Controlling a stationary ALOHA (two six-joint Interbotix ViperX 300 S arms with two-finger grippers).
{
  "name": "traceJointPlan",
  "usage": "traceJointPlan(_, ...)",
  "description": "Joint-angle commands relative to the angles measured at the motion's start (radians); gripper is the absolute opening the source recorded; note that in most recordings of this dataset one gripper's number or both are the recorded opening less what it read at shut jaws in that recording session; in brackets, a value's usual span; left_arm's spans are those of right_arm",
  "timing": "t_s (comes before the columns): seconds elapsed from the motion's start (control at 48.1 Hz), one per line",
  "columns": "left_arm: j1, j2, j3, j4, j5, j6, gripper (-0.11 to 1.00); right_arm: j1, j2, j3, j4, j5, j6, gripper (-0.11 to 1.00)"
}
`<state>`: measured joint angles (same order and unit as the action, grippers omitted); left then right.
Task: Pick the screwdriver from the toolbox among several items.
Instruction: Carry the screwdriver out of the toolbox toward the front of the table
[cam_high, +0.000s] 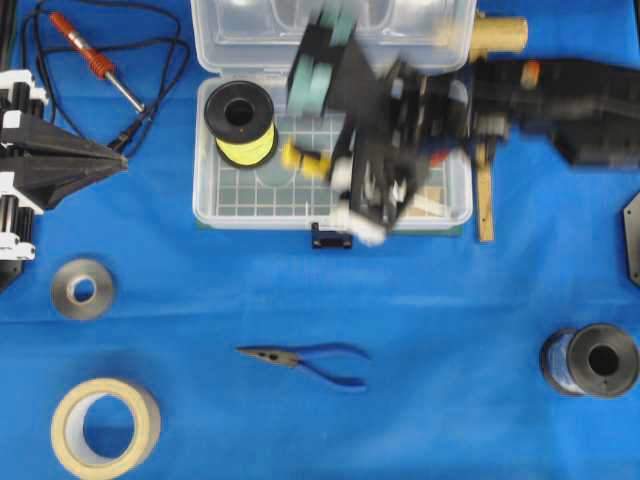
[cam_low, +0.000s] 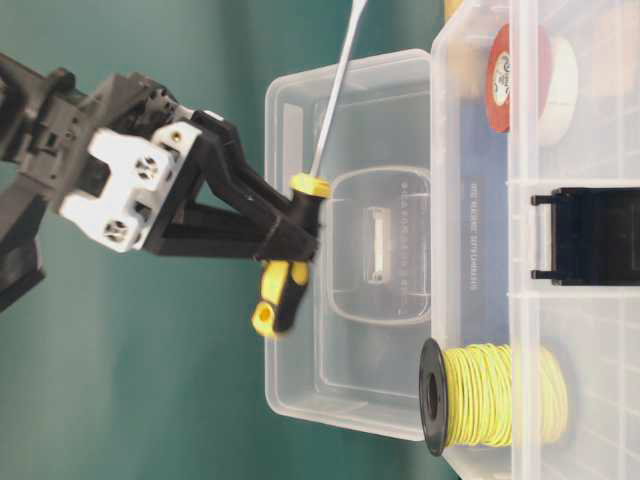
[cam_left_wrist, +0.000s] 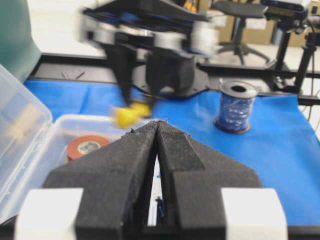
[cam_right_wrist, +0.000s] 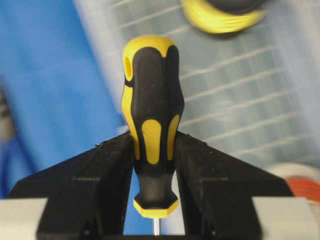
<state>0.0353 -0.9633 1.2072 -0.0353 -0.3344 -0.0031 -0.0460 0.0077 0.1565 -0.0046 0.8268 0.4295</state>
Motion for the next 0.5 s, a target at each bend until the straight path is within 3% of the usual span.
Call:
traceJointPlan(0.0,0.003,0.005,-0.011,0.000,-0.005,0.000,0.00,0.074,0.011,-0.032,-0.012,-0.043,0.031,0.26)
traceJointPlan(0.208,0.003,0.006,-0.009,-0.002,-0.009,0.000,0.00,0.156,0.138,-0.046,-0.060,-0.103,0.114,0.26)
traceJointPlan(0.478,0.003,0.008,-0.008,0.000,-0.009,0.006,0.00,0.204,0.330,-0.078,-0.054,-0.169,0.149,0.26)
